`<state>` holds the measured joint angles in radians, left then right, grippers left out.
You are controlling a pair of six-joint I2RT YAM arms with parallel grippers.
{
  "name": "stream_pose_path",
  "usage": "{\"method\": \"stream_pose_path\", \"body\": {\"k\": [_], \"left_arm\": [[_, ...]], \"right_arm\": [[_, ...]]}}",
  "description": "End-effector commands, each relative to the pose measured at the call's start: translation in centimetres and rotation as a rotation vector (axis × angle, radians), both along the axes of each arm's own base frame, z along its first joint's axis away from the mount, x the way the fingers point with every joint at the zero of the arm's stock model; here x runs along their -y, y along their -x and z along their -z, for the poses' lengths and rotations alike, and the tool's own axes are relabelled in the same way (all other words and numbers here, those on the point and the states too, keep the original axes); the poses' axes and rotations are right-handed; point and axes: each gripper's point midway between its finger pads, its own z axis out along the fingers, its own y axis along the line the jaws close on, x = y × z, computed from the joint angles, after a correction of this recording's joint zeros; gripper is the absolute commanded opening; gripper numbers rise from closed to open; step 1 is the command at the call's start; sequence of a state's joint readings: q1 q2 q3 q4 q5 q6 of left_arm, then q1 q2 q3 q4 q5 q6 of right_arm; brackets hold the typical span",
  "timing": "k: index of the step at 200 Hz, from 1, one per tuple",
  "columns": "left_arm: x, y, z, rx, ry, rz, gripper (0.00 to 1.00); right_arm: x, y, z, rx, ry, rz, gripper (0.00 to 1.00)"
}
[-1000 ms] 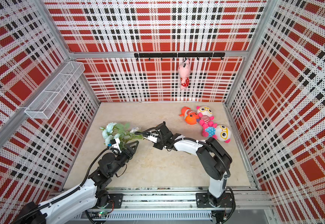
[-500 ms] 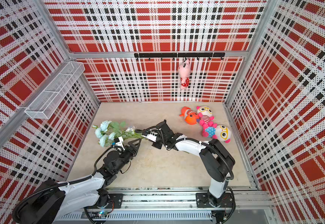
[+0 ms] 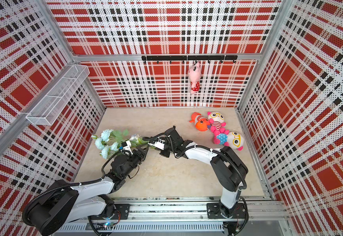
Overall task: Wrap bouquets with tape
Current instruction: Pick up the unwrapped bouquet from the center of the board.
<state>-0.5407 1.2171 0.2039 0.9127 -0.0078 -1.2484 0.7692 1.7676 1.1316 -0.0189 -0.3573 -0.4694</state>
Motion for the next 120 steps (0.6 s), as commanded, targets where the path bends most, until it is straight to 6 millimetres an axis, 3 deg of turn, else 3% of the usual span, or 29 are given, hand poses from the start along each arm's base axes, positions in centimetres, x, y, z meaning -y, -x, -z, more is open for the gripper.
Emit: {"method": "stream_pose_path", "body": {"k": [1,26,59,120], "left_arm": [[0.3,-0.5,-1.2,0.038,0.007,0.013,0.68],[-0.1,-0.6,-0.5,0.017,-0.004,0.001,0.70],[-0.7,-1.5,-0.8,0.025,-0.015,-0.024,0.62],[0.1,-2.9,-1.1,0.036,-0.044,-0.005,0.59]], "right_arm": [[-0.5,0.0,-3.0,0.070,-0.070,-0.033,0.00],[-0.4,-0.2,-3.0,0.075,-0.066,-0.028,0.00],[-0.7,0.9,-2.7,0.064,-0.067,-0.077,0.00],[-1.0,2.0,-2.6,0.073,-0.073,-0.118,0.00]]}}
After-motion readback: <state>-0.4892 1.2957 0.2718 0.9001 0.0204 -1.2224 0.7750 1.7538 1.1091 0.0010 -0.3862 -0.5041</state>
